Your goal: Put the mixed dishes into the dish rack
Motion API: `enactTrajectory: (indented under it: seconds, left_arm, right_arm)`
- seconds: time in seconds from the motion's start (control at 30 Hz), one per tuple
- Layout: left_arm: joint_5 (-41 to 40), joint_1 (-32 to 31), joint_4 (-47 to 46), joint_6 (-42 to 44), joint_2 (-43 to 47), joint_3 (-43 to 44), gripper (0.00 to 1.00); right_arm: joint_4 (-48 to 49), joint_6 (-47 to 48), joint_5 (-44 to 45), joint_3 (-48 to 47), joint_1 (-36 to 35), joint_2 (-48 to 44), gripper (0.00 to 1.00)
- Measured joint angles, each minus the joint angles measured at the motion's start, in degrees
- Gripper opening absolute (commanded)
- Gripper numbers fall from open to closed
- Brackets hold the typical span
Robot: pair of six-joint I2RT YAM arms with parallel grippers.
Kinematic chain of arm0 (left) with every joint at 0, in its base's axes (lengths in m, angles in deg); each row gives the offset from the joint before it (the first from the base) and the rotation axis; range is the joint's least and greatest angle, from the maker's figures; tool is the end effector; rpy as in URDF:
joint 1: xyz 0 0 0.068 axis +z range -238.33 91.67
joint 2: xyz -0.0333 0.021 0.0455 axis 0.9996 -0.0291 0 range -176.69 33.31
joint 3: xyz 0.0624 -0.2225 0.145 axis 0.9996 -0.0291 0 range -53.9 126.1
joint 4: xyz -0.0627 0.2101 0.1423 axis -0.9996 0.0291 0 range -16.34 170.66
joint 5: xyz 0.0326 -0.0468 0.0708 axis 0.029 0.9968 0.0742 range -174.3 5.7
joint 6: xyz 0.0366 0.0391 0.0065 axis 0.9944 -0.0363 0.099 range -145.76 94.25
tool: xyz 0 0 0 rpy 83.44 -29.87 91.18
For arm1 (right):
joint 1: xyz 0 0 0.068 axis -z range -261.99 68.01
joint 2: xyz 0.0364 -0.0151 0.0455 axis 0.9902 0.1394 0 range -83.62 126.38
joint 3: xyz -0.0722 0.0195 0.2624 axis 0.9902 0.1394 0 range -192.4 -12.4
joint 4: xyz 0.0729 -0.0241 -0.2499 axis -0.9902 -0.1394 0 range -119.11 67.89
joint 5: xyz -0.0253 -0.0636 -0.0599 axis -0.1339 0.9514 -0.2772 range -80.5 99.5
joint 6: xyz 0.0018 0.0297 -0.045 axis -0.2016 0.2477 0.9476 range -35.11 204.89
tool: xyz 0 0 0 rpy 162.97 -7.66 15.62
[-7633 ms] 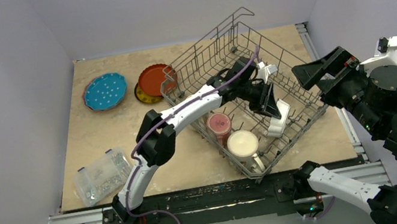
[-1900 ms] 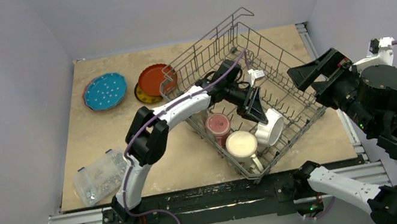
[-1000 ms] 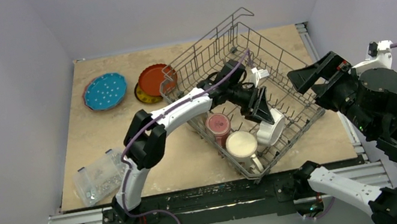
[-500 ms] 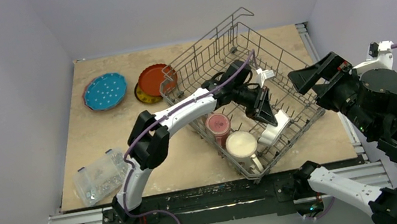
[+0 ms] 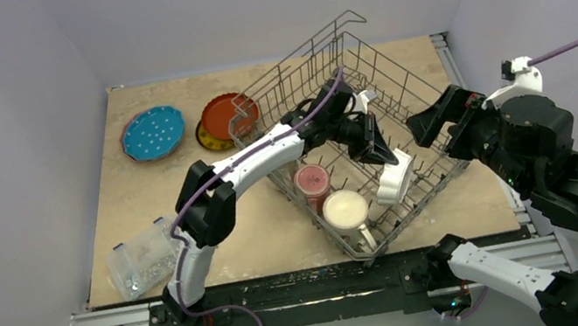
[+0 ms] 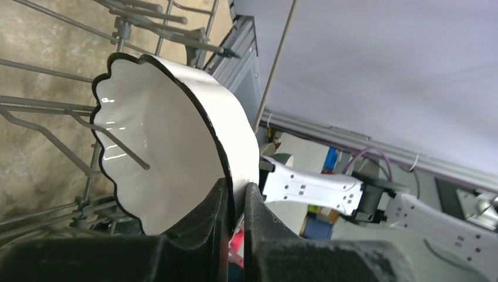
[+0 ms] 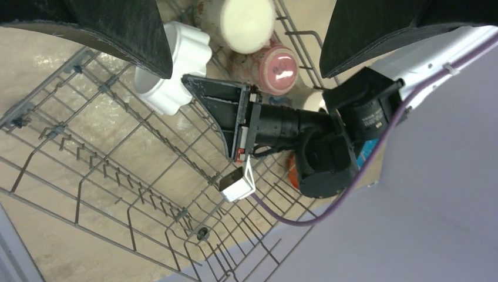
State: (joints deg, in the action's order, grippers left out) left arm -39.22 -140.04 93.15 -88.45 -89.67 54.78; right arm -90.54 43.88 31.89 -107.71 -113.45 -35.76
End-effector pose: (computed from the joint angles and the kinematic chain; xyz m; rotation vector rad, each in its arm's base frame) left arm 0.2889 -0.4068 0.2774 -0.3102 -2.5247 1.6731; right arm 0.0618 0.0220 0.4920 0.4199 1.8908 0.4737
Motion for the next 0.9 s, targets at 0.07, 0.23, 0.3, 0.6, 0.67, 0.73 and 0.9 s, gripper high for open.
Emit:
enactTrajectory:
  seconds: [0.07,0.23,0.3,0.6,0.67,0.73,0.9]
  left_arm:
    - [-1.5,0.7,0.0,-2.7,0.6,-0.6,0.0]
    - [-4.5,2.9,-1.3,-10.9,0.9,-1.5,0.0]
    - [-5.2,3.6,-2.6,-14.9,0.9,-1.6,0.0]
    - [-0.5,4.9,-23.0,-30.4,2.6,-0.2,0.0]
    - [-0.2,5.0,-31.1,-34.9,4.1,-1.0,0.0]
    - [0.3,5.1,-36.0,-37.8,5.9,-2.3,0.0]
    - [0.7,5.1,-38.4,-40.2,9.5,-4.0,0.0]
  right_arm:
    - [0.5,2.8,-1.6,1.2,0.0,0.1,0.98]
    - [2.7,9.7,-5.9,3.8,0.0,0.9,0.98]
    - [3.6,11.1,-7.3,4.3,0.0,1.8,0.98]
    - [5.2,11.8,-8.5,8.3,0.0,3.6,0.98]
    - [5.6,11.1,-8.5,9.7,0.0,2.9,0.98]
    - [5.8,10.6,-8.4,10.8,0.0,2.0,0.98]
    - [6.6,11.6,-7.8,12.5,0.0,0.4,0.98]
